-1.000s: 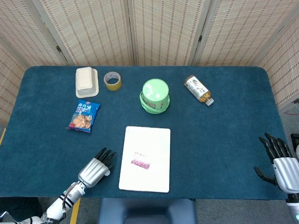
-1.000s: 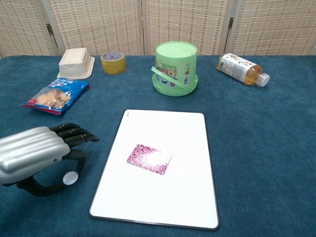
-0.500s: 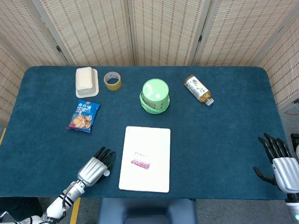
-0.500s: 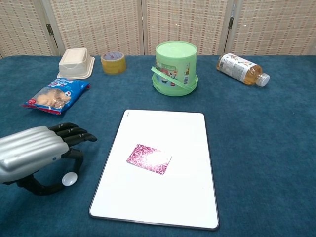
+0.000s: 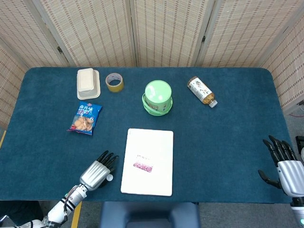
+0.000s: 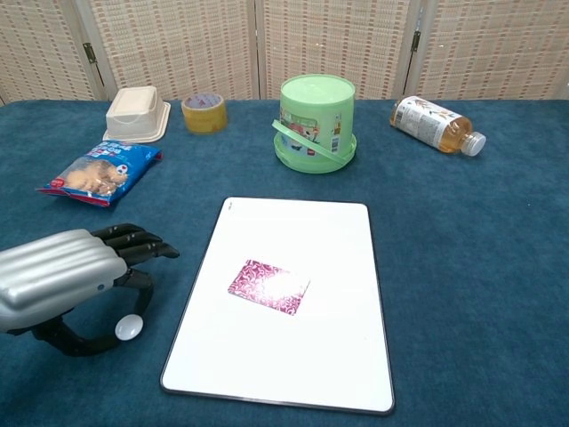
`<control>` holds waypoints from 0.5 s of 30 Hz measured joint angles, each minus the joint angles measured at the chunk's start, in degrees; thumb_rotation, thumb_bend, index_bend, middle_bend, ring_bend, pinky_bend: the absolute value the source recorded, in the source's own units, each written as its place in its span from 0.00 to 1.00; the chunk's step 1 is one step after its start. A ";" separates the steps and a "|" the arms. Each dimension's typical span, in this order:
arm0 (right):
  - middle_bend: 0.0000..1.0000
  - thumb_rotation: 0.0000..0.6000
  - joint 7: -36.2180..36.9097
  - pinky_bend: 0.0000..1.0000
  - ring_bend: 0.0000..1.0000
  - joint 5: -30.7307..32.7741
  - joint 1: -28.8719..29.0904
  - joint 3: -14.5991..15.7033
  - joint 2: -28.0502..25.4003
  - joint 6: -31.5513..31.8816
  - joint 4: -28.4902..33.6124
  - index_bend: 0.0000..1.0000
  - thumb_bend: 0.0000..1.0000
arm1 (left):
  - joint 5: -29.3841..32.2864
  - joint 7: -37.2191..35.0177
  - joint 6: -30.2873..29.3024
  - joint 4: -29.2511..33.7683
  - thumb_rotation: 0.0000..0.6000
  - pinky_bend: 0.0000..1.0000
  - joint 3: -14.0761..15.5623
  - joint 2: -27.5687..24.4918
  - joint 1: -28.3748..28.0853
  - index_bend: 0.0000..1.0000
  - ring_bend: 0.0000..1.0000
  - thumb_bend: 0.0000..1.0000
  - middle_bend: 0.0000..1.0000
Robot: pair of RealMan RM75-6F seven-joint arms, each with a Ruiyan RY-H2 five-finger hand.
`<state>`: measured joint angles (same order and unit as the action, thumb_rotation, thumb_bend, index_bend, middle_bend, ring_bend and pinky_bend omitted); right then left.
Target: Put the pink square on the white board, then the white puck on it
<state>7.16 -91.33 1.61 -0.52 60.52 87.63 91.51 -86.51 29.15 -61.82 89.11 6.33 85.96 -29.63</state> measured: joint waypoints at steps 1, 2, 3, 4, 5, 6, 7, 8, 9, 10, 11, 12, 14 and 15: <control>0.04 1.00 0.03 0.00 0.05 0.00 -0.01 0.00 0.00 0.01 -0.03 0.01 0.29 | 0.00 -0.14 0.15 0.22 1.00 0.00 -0.09 -0.13 -0.05 0.50 0.03 0.37 0.12; 0.04 1.00 0.06 0.00 0.05 0.01 -0.02 0.00 0.01 0.02 -0.06 0.01 0.29 | 0.00 -0.28 0.31 0.49 1.00 0.00 -0.24 -0.31 -0.13 0.50 0.03 0.37 0.12; 0.04 1.00 0.08 0.00 0.05 0.02 -0.02 0.00 0.02 0.02 -0.09 0.01 0.28 | 0.02 -0.36 0.41 0.69 1.00 0.00 -0.36 -0.44 -0.19 0.50 0.03 0.37 0.12; 0.04 1.00 0.09 0.00 0.05 0.02 -0.02 0.00 0.02 0.02 -0.11 0.01 0.28 | 0.05 -0.45 0.50 0.91 1.00 0.00 -0.50 -0.57 -0.25 0.50 0.03 0.37 0.12; 0.04 1.00 0.11 0.00 0.05 0.03 -0.01 0.00 0.03 -0.01 -0.15 0.01 0.28 | 0.13 -0.57 0.63 1.19 1.00 0.00 -0.72 -0.74 -0.34 0.50 0.03 0.37 0.12; 0.04 1.00 0.11 0.00 0.05 0.04 0.00 -0.01 0.02 -0.04 -0.17 0.01 0.28 | 0.21 -0.66 0.73 1.42 1.00 0.00 -0.91 -0.87 -0.42 0.50 0.03 0.37 0.12; 0.04 1.00 0.10 0.00 0.05 0.05 0.02 -0.02 0.01 -0.07 -0.17 0.01 0.29 | 0.32 -0.76 0.85 1.66 1.00 0.00 -1.13 -1.02 -0.52 0.50 0.03 0.37 0.12; 0.04 1.00 0.10 0.00 0.05 0.04 0.03 -0.03 0.00 -0.08 -0.17 0.01 0.29 | 0.49 -0.87 1.05 1.99 1.00 0.00 -1.46 -1.22 -0.68 0.50 0.03 0.37 0.12; 0.04 1.00 0.09 0.00 0.05 0.03 0.05 -0.02 -0.02 -0.11 -0.17 0.01 0.29 | 0.63 -0.94 1.17 2.25 1.00 0.00 -1.72 -1.37 -0.82 0.50 0.03 0.37 0.12; 0.04 1.00 0.05 0.00 0.05 0.03 0.07 -0.02 -0.05 -0.14 -0.17 0.01 0.29 | 0.76 -0.97 1.29 2.52 1.00 0.00 -2.02 -1.51 -0.97 0.50 0.03 0.37 0.12; 0.04 1.00 0.02 0.00 0.05 0.04 0.09 -0.03 -0.08 -0.18 -0.15 0.01 0.29 | 0.92 -0.97 1.43 2.90 1.00 0.00 -2.47 -1.67 -1.21 0.50 0.03 0.37 0.12; 0.04 1.00 0.01 0.00 0.05 0.05 0.13 -0.05 -0.10 -0.22 -0.14 0.01 0.29 | 1.03 -0.94 1.54 3.22 1.00 0.00 -2.84 -1.76 -1.43 0.50 0.03 0.37 0.12; 0.04 1.00 -0.02 0.00 0.05 0.09 0.20 -0.09 -0.15 -0.32 -0.10 0.01 0.29 | 1.34 -0.70 1.88 4.08 1.00 0.00 -3.88 -1.92 -2.09 0.50 0.03 0.37 0.12; 0.04 1.00 -0.05 0.00 0.05 0.09 0.21 -0.10 -0.17 -0.33 -0.08 0.01 0.29 | 1.48 -0.49 2.07 4.49 1.00 0.00 -4.38 -1.96 -2.45 0.50 0.03 0.37 0.12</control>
<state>7.11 -91.24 1.83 -0.62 60.34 87.30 91.43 -85.03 28.65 -59.75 93.60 1.95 84.00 -32.08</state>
